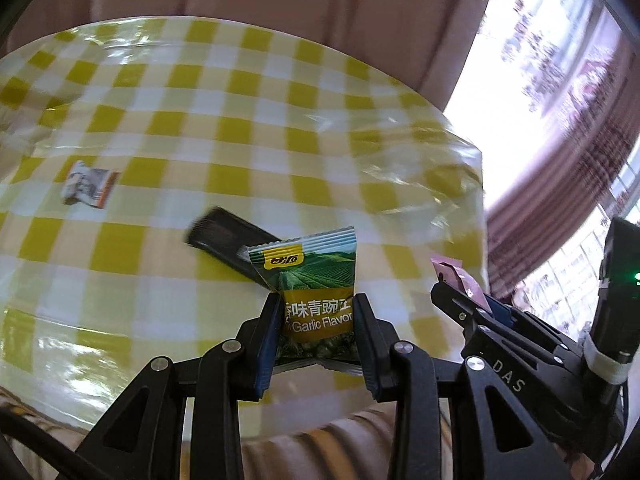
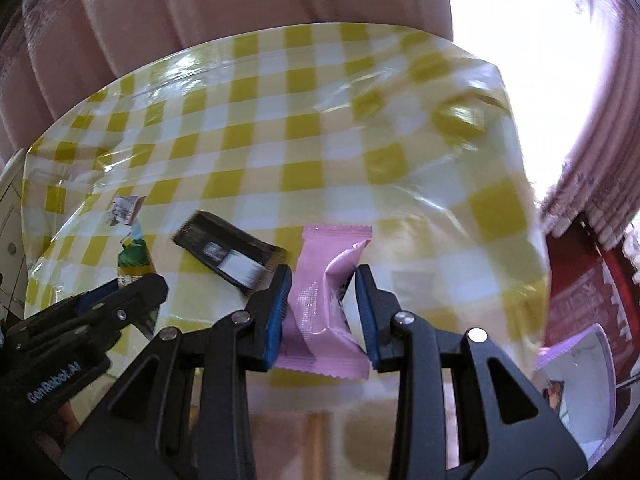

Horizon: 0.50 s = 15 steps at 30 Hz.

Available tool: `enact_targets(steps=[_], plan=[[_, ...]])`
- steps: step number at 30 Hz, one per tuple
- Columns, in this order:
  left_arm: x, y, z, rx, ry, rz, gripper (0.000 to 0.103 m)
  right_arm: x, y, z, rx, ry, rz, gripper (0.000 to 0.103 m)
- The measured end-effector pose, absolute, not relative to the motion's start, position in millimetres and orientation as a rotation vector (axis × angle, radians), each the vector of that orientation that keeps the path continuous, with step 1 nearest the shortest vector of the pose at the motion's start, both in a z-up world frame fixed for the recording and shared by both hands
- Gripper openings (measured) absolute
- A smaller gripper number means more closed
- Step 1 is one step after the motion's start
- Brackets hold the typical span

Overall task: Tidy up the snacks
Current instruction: 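Carry the green bag and pink candy over the white box and open both tools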

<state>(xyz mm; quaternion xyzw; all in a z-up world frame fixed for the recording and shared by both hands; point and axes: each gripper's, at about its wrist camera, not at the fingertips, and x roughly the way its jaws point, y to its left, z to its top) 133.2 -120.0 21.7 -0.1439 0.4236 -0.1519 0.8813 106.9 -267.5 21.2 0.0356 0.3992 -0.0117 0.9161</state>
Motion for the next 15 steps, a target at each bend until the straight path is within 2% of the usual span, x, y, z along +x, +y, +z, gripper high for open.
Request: enact_targets(steps=[15], plan=[[93.9, -245.0, 27.2, -0.173, 0.949, -0.596, 0.036, 29.7, -404.0, 3.1, 0.173, 0.861, -0.224, 0.037]])
